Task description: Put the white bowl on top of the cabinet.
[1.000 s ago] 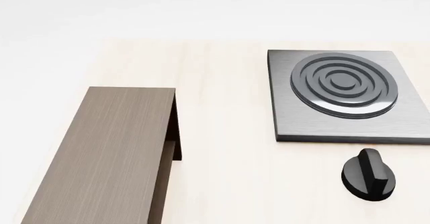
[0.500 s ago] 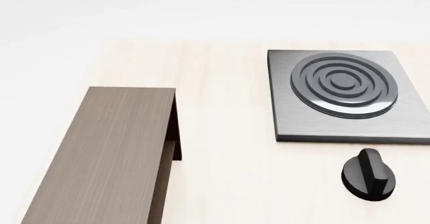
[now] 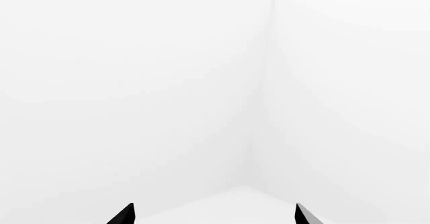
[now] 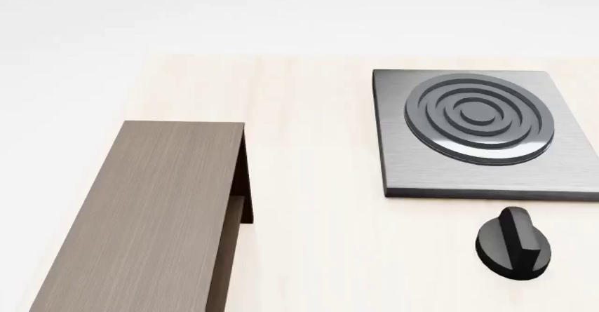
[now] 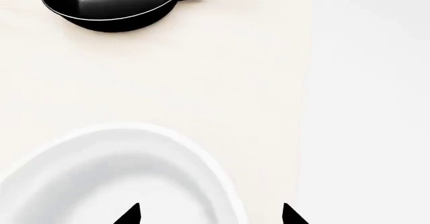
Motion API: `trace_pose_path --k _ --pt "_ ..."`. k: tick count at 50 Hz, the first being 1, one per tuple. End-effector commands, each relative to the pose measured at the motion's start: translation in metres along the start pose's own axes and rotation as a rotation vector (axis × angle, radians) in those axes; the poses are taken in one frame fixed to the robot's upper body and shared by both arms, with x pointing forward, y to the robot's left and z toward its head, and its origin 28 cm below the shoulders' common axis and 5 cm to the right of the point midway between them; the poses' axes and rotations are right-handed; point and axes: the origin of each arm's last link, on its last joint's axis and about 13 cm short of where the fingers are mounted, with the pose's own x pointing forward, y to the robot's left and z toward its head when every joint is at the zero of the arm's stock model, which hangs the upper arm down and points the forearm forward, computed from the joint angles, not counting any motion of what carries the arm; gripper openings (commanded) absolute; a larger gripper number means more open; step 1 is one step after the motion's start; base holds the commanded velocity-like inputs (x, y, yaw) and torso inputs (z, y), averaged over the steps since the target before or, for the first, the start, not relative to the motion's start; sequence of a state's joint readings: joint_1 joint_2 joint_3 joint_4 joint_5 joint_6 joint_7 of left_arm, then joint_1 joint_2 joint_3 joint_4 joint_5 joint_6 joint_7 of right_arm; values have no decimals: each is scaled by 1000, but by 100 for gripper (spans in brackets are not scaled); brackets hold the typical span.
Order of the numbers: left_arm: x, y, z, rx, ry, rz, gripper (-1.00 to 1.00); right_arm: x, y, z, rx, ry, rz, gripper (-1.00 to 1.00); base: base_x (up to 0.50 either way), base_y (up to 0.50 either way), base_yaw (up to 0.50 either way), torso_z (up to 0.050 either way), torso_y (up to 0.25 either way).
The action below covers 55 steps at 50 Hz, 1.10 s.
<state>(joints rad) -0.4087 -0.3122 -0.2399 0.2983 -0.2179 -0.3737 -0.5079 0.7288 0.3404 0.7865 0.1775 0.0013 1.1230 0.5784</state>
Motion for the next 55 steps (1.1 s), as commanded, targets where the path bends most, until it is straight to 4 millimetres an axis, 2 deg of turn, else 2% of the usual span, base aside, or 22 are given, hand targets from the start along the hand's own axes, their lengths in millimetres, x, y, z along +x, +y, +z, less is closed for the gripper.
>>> trace_pose_path --k 1,44,45,55 --pt "0 0 -1 2 -1 0 100 5 -1 -4 15 42 11 100 0 0 0 0 0" --pt "-1 -1 0 2 -3 -4 100 26 1 -24 14 144 12 100 0 0 0 0 0" --pt "-1 -1 0 3 -3 -5 100 25 1 -23 4 106 10 -100 0 0 0 0 0" --pt "-1 0 1 1 -4 -3 100 18 3 -18 10 46 44 -100 0 0 0 0 0"
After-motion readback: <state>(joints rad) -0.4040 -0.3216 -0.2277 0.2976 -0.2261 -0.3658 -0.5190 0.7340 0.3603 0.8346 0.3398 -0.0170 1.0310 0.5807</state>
